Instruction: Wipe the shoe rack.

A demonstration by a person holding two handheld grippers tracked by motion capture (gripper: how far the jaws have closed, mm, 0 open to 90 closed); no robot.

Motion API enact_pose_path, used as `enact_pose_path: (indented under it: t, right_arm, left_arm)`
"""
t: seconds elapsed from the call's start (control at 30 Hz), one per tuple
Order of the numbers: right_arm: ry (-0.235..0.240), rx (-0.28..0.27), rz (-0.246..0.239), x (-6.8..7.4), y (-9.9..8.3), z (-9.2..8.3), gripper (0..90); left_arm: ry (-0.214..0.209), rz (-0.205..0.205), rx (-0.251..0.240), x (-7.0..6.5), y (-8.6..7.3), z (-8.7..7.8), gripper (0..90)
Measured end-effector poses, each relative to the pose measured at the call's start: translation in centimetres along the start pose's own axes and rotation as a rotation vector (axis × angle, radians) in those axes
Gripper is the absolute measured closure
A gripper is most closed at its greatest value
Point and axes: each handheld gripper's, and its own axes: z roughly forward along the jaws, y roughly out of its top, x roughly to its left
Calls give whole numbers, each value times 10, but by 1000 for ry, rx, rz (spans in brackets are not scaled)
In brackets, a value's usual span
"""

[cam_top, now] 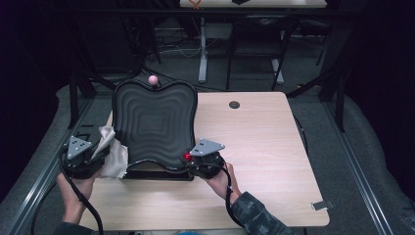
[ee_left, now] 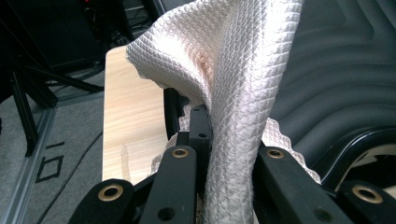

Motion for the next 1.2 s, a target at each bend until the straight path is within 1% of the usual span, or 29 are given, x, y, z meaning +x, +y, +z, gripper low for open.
enact_pose_path:
  t: [0.07, 0.13, 0.23, 0.3, 0.33, 0.37, 0.4, 0.43, 0.53, 0.6, 0.63, 0.67, 0.7, 0.73, 0.77, 0.8, 0.83, 0.87, 0.9, 0.93, 0.97, 1.0, 1.03, 1.07, 1.13, 1.2]
  right_arm:
    - [4, -2, -1, 0, 0, 0, 596]
    - [2, 0, -2, 0, 0, 0, 596]
    - [2, 1, -4, 0, 0, 0, 596]
    - [2, 8, -6, 0, 0, -1, 596]
    - [2, 8, -6, 0, 0, -1, 596]
    - [2, 9, -6, 0, 0, -1, 596]
    - [2, 9, -6, 0, 0, -1, 596]
    - [3, 4, -6, 0, 0, 0, 596]
    - [7, 4, -5, -1, 0, 0, 596]
    - [8, 5, -1, -1, 0, 0, 596]
    - [10, 4, -1, -1, 0, 0, 596]
    - [10, 4, 0, -1, 0, 0, 596]
    - [8, 5, -1, -1, 0, -1, 596]
    - [5, 6, 2, -1, 0, -1, 596]
    - [3, 9, 1, -2, 0, -1, 596]
    - [3, 9, 1, -2, 0, -1, 596]
    - [10, 7, 1, -3, 0, -1, 596]
    - [13, 5, 2, -3, -1, -1, 596]
    - [15, 5, 2, -4, -1, -2, 596]
    - [16, 9, 1, -4, -1, -2, 596]
    - [17, 12, -3, -5, -1, -3, 596]
    - [16, 16, 0, -5, -1, -4, 596]
    - [18, 16, 3, -6, -1, -4, 596]
    - [21, 17, 6, -6, -1, -5, 596]
    - [23, 21, 8, -7, -2, -7, 596]
    - [21, 28, 5, -7, -3, -10, 596]
  left_arm:
    - [-2, -4, 2, 0, 0, 0, 823]
    - [6, -7, 9, 0, 1, -1, 824]
    - [14, 0, 11, 0, 1, -1, 824]
    - [24, 18, 17, -2, 1, -2, 824]
    - [37, 36, 25, -3, 2, -3, 824]
    - [37, 36, 25, -3, 2, -3, 824]
    - [45, 50, 27, -5, 2, -3, 824]
    - [49, 52, 24, -5, 2, -3, 825]
    - [52, 41, 20, -3, 2, -4, 826]
    - [65, 22, 15, 1, 1, -5, 828]
    - [81, 9, 20, 6, -1, -5, 829]
    - [81, 9, 20, 6, -1, -5, 831]
    - [96, 1, 50, 12, -4, -4, 831]
    - [96, -6, 67, 15, -7, -2, 831]
    - [94, -16, 76, 17, -10, 0, 831]
    - [94, -16, 76, 17, -10, 0, 831]
    - [82, -37, 73, 21, -11, 0, 831]
    - [72, -54, 58, 22, -11, -1, 831]
    - [58, -82, 12, 24, -8, -7, 831]
    - [53, -90, -12, 23, -6, -10, 830]
    - [53, -90, -12, 23, -6, -10, 829]
    - [41, -98, -40, 21, -3, -13, 828]
    - [41, -98, -40, 21, -3, -13, 828]
    - [32, -99, -54, 18, -1, -15, 827]
    - [19, -97, -57, 15, 0, -15, 827]
    - [17, -96, -60, 14, 1, -15, 827]
